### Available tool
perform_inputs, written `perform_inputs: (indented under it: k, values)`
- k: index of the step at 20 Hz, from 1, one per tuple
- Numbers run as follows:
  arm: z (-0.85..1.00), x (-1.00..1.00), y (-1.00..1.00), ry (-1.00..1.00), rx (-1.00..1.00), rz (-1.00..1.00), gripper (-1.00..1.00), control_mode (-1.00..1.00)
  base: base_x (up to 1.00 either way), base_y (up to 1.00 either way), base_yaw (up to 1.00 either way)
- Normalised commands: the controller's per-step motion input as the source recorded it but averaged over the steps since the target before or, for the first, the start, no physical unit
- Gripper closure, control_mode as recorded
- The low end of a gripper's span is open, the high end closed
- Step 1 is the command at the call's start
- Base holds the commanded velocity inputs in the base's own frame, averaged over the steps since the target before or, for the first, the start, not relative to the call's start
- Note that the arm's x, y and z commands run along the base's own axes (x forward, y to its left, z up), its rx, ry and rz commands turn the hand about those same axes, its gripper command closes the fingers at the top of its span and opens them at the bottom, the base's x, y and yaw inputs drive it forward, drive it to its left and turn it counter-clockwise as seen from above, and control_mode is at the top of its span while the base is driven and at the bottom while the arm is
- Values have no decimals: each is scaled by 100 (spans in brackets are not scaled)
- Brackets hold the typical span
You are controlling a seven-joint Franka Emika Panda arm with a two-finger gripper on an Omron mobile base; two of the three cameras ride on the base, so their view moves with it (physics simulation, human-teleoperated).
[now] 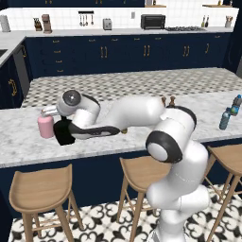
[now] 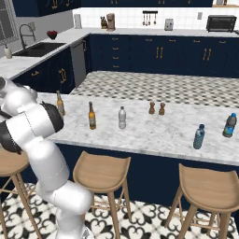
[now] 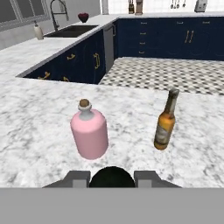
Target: Move the plastic bottles in the middle to the plastics group, and the glass bottles in the middle to the glass group.
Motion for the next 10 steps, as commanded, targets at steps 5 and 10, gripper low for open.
perform_inputs:
  k: [5, 10]
  values:
    - [-1, 9, 5, 0, 0, 0, 100, -100, 0, 0, 0]
    - [0, 18, 0, 0, 0, 0, 100, -100, 0, 0, 0]
